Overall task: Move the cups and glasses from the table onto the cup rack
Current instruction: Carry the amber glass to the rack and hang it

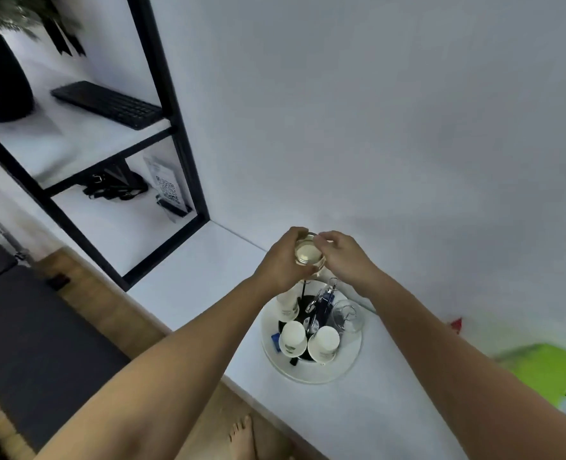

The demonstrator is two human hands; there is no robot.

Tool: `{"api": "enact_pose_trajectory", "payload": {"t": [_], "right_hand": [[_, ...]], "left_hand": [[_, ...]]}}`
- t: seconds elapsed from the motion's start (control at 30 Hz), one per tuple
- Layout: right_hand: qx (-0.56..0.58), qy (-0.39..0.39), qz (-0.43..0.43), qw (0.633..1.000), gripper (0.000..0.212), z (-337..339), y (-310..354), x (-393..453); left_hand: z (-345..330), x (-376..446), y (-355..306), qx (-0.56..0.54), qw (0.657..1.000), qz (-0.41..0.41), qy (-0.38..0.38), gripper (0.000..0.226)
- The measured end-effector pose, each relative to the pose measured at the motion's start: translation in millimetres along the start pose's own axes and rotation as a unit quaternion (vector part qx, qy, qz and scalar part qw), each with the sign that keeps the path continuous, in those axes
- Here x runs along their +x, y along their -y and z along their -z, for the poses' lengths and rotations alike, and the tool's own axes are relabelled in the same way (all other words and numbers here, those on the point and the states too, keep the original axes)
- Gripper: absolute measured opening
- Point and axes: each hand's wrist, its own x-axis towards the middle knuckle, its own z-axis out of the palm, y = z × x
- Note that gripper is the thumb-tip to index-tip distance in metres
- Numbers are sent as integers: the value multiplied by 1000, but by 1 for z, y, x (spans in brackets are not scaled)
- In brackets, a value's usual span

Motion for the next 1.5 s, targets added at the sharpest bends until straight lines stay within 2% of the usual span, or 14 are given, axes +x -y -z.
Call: {"api": "enact_pose_trajectory", "payload": {"t": [0.13,0.37,0.63,0.77,1.1,1.5], "right_hand": [[13,-1,-39,999,54,-13,-24,31],[-3,-4,-64,998,34,-31,-47,49],[2,16,-114,993,37,-48,-68,69],[21,2,-128,992,38,-49,-73,78],[-104,58,-166,979,25,-49,-85,94],[-131,57,-151,978,28,-45,-96,92]], "left_hand": [[-11,22,31,3,999,20,34,76],[-23,37,65,25,996,44,71,73],[-36,53,95,57,988,67,130,74],[-42,62,102,57,986,71,140,72],[-57,71,115,113,972,97,182,68],[-66,73,115,130,965,102,202,79]]}}
